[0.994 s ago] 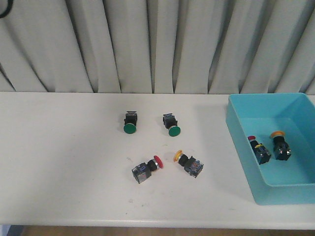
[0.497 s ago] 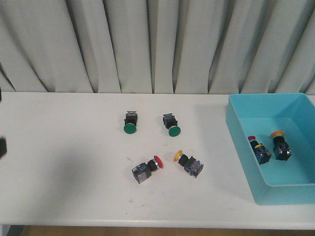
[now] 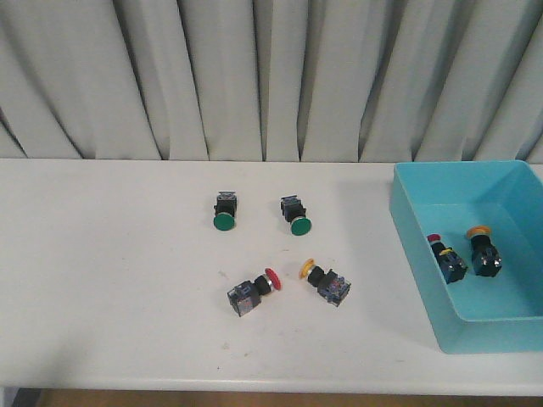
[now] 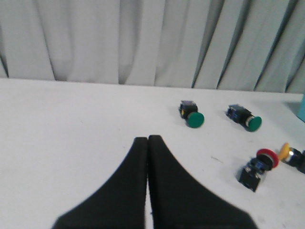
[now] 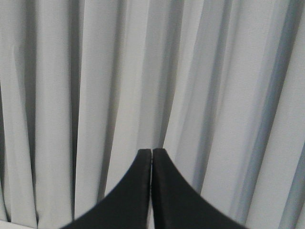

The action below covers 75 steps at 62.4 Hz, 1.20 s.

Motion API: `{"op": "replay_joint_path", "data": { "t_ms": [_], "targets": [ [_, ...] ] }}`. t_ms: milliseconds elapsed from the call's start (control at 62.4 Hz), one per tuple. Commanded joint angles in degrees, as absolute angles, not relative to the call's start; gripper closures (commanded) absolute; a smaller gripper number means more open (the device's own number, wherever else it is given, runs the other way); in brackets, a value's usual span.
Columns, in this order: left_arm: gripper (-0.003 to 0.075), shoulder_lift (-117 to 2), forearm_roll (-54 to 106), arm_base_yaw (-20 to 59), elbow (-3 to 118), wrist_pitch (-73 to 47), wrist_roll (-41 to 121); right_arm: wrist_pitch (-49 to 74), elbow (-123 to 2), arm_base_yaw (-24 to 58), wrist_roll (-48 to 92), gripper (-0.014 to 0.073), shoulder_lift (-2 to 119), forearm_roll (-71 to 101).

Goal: Pick red and yellow buttons and place in box

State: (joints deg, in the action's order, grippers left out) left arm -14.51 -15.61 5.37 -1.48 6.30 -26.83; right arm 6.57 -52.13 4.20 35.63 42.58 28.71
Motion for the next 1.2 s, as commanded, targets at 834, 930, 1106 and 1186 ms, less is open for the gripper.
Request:
{"op": "replay_joint_path", "data": {
  "t_ms": [834, 930, 1106, 1186],
  "targets": [
    [0.0727, 1.65, -5.11, -0.17, -4.38, -2.8, -9.38, 2.89, -53.64, 4.22, 35.69, 0.0596, 42.76, 28.98],
    [0.0727, 1.65, -5.17, -0.17, -4.38, -2.8, -9.38, 2.89, -53.64, 4.22, 35.69, 0.0596, 42.76, 28.98],
    [0.0727, 1.59, -5.17, -0.17, -4.38, -2.91, -9.42, 2.89, -53.64, 4.22, 35.69, 0.0596, 42.76, 28.98],
    [0.0727, 1.53, -5.17, -0.17, -4.32, -3.06, -9.42, 2.89, -53.64, 4.22, 35.69, 0.0596, 42.76, 28.98]
  ]
}}
